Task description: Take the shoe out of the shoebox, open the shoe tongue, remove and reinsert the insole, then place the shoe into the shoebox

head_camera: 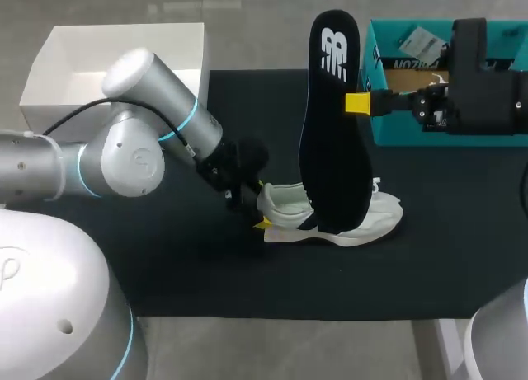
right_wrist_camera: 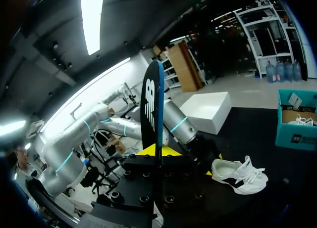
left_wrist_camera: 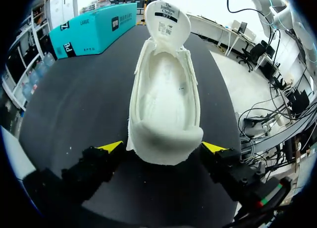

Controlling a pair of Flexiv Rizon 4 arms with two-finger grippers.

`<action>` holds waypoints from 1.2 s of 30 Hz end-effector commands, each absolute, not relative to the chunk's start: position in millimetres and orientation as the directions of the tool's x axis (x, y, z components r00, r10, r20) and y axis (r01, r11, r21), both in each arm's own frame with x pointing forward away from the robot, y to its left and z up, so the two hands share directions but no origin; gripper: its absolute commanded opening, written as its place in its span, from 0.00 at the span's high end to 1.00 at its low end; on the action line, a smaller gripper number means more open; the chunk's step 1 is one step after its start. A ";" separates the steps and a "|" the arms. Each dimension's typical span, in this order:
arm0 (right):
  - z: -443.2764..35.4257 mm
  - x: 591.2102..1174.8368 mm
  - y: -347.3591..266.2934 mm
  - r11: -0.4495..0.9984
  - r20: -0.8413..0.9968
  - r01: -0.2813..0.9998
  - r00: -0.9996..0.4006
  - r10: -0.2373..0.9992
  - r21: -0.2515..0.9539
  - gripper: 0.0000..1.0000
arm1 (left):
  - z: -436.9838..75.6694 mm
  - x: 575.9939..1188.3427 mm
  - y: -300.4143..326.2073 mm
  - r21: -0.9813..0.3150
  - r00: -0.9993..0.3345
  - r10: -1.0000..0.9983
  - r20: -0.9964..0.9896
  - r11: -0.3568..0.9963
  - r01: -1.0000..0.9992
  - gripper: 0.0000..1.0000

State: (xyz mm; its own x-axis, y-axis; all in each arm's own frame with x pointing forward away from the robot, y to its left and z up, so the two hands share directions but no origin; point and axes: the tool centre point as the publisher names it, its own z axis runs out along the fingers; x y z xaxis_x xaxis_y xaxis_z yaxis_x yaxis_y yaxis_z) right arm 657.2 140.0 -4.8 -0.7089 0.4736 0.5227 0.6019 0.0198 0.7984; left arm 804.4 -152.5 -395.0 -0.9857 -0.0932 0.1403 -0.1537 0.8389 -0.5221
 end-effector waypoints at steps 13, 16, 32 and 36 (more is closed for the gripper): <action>-6.2 658.8 143.6 0.018 0.523 0.603 -0.707 0.476 0.798 1.00 | -360.9 800.4 -161.2 -0.037 -0.994 -0.043 0.101 0.998 -0.047 0.00; -6.2 658.8 143.6 0.018 0.523 0.603 -0.707 0.476 0.798 1.00 | -360.5 800.5 -161.4 -0.030 -0.995 -0.054 0.086 0.998 -0.056 0.00; -6.2 658.8 143.6 0.018 0.523 0.603 -0.707 0.476 0.798 1.00 | -358.1 803.6 -154.0 -0.023 -0.999 -0.031 0.042 0.999 -0.032 0.00; -6.2 658.8 143.6 0.018 0.523 0.603 -0.707 0.476 0.798 1.00 | -357.7 803.7 -152.7 -0.019 -0.999 -0.027 0.043 0.999 -0.028 0.00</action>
State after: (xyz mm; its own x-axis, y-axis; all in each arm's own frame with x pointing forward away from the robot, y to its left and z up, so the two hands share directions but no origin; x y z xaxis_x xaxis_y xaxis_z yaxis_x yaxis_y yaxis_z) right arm 657.0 139.9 -4.6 -0.7081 0.4746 0.5228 0.6025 0.0202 0.7978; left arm 803.1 -152.1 -357.9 -0.9987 -0.0276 0.0434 -0.0286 0.9993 -0.0239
